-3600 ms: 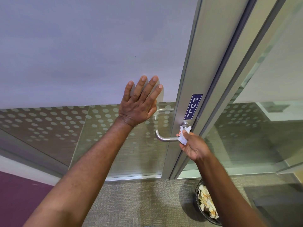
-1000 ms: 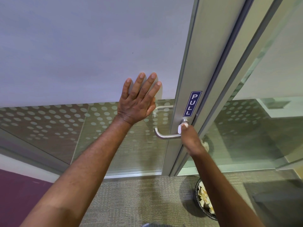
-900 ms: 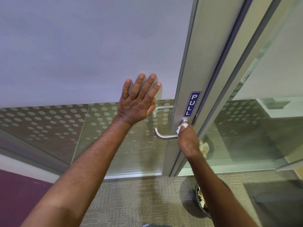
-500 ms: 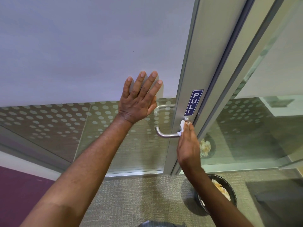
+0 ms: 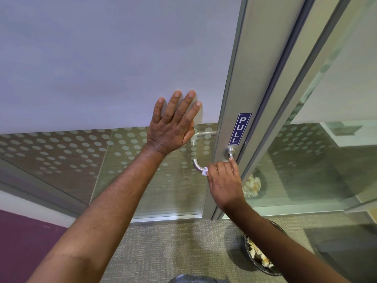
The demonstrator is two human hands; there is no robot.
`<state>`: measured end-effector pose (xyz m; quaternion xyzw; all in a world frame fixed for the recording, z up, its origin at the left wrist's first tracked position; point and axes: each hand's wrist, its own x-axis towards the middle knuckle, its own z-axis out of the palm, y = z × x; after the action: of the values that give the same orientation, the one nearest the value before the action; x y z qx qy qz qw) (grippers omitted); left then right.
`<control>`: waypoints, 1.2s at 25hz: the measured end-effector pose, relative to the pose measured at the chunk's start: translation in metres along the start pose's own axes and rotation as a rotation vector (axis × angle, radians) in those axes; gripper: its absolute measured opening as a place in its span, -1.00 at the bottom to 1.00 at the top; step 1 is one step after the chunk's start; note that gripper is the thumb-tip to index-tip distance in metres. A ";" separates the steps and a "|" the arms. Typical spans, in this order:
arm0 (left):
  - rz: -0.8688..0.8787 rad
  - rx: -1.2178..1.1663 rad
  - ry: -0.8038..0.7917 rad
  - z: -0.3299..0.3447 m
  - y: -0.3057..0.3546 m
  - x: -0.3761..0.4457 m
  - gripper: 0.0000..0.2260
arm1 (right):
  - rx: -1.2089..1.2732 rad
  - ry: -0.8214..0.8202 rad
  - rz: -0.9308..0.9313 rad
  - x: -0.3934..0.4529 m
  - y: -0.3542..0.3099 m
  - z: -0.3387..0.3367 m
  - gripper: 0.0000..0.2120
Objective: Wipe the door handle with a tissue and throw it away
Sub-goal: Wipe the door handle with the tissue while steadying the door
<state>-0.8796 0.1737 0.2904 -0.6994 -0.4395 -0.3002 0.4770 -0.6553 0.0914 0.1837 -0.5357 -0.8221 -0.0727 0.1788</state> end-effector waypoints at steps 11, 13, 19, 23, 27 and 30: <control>-0.005 -0.013 0.000 0.001 0.000 -0.002 -0.38 | -0.074 -0.409 0.339 0.062 -0.082 -0.024 -0.71; -0.009 -0.016 -0.001 0.002 0.000 -0.002 -0.38 | -0.111 -0.454 0.336 0.071 -0.085 -0.028 -0.77; -0.005 -0.012 -0.025 0.001 0.000 -0.001 -0.38 | -0.456 -0.557 0.029 0.069 -0.090 -0.026 -0.64; -0.008 -0.014 -0.036 0.000 0.000 -0.002 -0.37 | -0.696 -0.568 -0.217 0.065 -0.085 -0.025 -0.64; -0.017 -0.015 -0.039 -0.002 0.001 -0.001 -0.36 | -0.969 -0.485 -0.484 0.063 -0.078 -0.030 -0.54; -0.018 -0.017 -0.032 -0.003 0.001 0.001 -0.36 | -1.131 -0.460 -0.722 0.058 -0.072 -0.037 -0.46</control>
<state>-0.8788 0.1713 0.2917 -0.7040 -0.4508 -0.2969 0.4614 -0.7334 0.1000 0.2451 -0.2422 -0.8013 -0.4282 -0.3403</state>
